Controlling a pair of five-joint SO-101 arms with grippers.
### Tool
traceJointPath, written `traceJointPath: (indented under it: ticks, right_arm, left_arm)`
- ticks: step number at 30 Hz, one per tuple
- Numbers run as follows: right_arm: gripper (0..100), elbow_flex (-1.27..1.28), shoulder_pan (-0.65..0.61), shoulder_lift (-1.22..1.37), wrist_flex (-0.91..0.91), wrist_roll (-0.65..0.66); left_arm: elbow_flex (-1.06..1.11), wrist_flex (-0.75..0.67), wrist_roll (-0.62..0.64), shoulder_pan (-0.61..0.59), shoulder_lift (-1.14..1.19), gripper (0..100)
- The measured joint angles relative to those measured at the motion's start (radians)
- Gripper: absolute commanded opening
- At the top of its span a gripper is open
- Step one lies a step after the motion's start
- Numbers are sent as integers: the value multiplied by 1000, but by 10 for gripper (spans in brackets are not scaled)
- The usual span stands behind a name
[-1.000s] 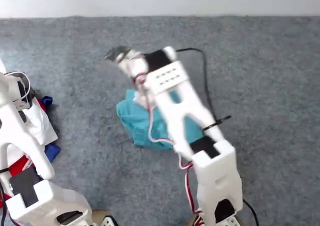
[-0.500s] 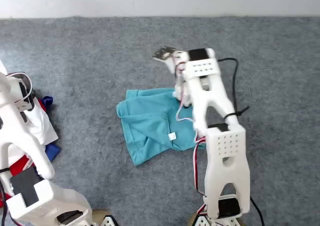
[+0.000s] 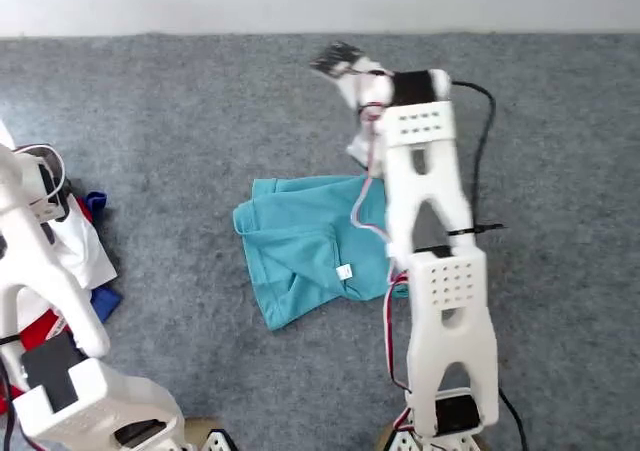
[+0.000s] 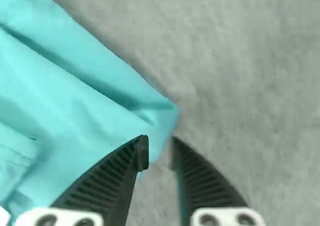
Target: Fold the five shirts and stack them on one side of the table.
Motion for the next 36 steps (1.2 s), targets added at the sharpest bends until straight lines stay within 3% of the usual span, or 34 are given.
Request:
traceJointPath:
  ticks: [5,15,20,27,36]
  right_arm:
    - [240,-2,-60,41,0,0]
    - [225,-2,-61,163,0,0]
    - [10,-2,-58,199,-17,0]
    - [10,-2,-23,201,-52,0]
    - [10,-2,115,201,-60,0]
  left_arm:
    - [0,0,0,0,0,94]
    - [0,0,0,0,0,94]
    - [0,0,0,0,0,94]
    - [0,0,0,0,0,94]
    - [0,0,0,0,0,94]
